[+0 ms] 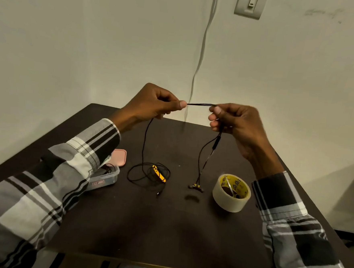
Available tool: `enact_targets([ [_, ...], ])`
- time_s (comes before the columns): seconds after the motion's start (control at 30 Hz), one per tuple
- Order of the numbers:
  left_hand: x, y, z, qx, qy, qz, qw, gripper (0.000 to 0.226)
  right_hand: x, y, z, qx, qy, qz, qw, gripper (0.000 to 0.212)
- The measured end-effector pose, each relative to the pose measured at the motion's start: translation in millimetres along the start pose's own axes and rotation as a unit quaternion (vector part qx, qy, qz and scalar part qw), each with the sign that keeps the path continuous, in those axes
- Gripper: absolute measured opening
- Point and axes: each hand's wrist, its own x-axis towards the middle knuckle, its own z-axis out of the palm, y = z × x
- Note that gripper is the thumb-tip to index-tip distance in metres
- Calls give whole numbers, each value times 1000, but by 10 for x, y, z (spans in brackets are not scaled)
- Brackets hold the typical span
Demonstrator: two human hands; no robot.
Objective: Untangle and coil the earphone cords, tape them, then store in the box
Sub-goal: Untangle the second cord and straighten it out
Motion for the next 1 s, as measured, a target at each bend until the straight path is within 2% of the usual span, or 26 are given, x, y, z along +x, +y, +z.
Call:
enact_targets([
  [0.13, -45, -86, -113, -21, 13, -39, 999, 31, 57, -63, -166, 25, 27, -15, 999, 15],
  [0.27, -75, -238, -248, -34, 63, -49, 996, 28, 72, 12, -345, 87, 67, 16, 994, 16],
  [0.47, -74, -212, -184, -86, 107, -30, 990, 18, -36, 256, -231, 80, -3, 108, 991, 17],
  [0.53, -54, -120, -128, -98, 108, -11, 989, 21, -49, 285, -169, 31, -22, 112, 993, 19],
  [0.57, -43, -80, -89, -95, 100, -2, 990, 21, -46, 283, -156, -16, -32, 108, 993, 26],
  [0.67, -15, -2, 39, -59, 60, 25, 996, 17, -14, 191, -113, -151, -78, 89, 981, 63],
  [0.73, 15, -11, 109, -24, 29, 29, 999, 12, -1, 94, -28, -186, -101, 57, 976, 76],
  [0.8, 33, -17, 178, 4, -2, 27, 1000, 11, -3, 19, 95, -183, -94, 10, 979, 67],
  [0.87, 25, 22, 241, 15, -25, 40, 999, 11, -5, -42, 208, -177, -77, -34, 981, 43],
  [0.93, -5, 77, 250, 0, -28, 44, 999, 12, -5, -88, 266, -168, -58, -56, 982, 22],
  [1.0, -28, 93, 203, -29, -13, 25, 999, 19, 25, -99, 238, -157, -24, -63, 985, 12],
])
